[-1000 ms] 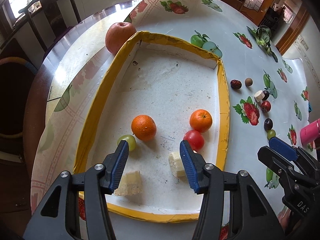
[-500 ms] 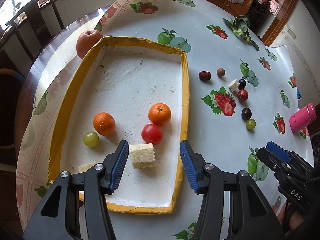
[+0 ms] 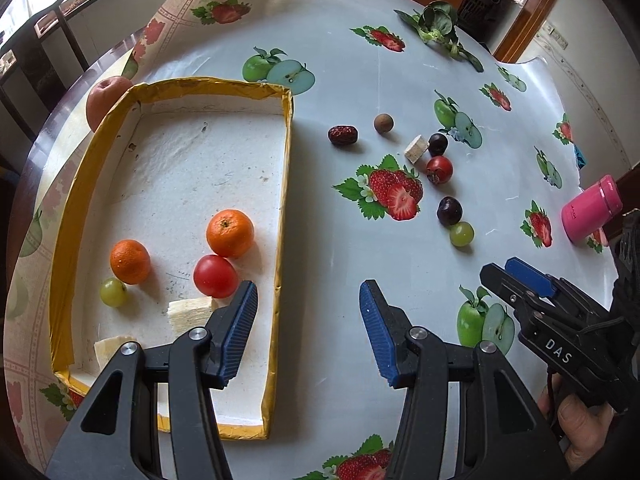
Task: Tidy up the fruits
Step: 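Withdraw both tools from the tray toward the plum and grape, then grasp the dark plum with the left tool while the right tool grasps the green grape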
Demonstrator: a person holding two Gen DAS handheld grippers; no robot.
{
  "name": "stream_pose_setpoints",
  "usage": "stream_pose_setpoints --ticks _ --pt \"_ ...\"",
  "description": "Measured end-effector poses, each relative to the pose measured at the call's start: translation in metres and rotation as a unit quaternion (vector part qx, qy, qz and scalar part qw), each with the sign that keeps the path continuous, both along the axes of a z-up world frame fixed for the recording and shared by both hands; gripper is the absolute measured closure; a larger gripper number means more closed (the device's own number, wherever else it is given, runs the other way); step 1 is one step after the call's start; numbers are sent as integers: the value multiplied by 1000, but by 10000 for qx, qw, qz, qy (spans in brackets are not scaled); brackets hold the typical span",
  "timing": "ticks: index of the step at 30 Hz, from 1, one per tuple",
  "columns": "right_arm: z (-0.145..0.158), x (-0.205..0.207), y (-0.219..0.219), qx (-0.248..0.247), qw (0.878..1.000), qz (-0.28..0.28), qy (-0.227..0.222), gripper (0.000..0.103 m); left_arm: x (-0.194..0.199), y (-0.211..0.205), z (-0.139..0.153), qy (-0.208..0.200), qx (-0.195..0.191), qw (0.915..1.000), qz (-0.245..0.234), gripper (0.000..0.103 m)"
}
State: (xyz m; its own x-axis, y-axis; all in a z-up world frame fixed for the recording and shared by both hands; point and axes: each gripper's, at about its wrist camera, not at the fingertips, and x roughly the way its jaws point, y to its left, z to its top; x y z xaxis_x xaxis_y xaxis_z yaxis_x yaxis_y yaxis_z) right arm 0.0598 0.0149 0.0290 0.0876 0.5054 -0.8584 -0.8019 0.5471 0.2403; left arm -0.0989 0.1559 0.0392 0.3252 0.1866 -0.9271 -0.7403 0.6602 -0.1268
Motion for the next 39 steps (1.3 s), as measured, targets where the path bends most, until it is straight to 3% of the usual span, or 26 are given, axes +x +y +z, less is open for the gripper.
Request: stream_pose_setpoints --ticks 8,9,11,13,15,22,27,29,31,33,39 --pt "-26 16 38 -148 9997 184 -114 51 29 0 -6 21 -109 9999 -95 51" --pt "-29 18 42 -176 9995 210 -151 54 34 0 -7 20 -137 9998 -112 51" --pt "-37 21 48 -296 9989 293 -205 73 46 -1 -10 -3 -202 9996 -177 51" --pt "-35 21 46 -231 9987 401 -201 76 60 -3 -13 -54 -292 9992 -273 51" --pt "-29 22 35 -203 9985 376 -337 76 77 -7 -17 -138 -403 9983 -409 50" --pt "-16 48 -33 62 9995 -290 69 76 143 -34 -41 -81 -534 9944 -904 47" --pt "-14 59 -59 97 9980 -587 193 76 168 -45 -55 89 -292 9936 -1092 48" --pt "-11 62 -63 125 9977 -632 203 76 172 -46 -55 136 -153 9935 -1117 53" --pt "-10 63 -68 153 9975 -656 222 76 170 -44 -54 223 -22 9939 -1081 71" --pt "-7 61 -70 173 9974 -661 219 76 163 -38 -53 192 -94 9947 -1009 79" --pt "1 52 -68 229 9979 -572 203 76 135 -35 -38 -38 -199 9961 -862 79"
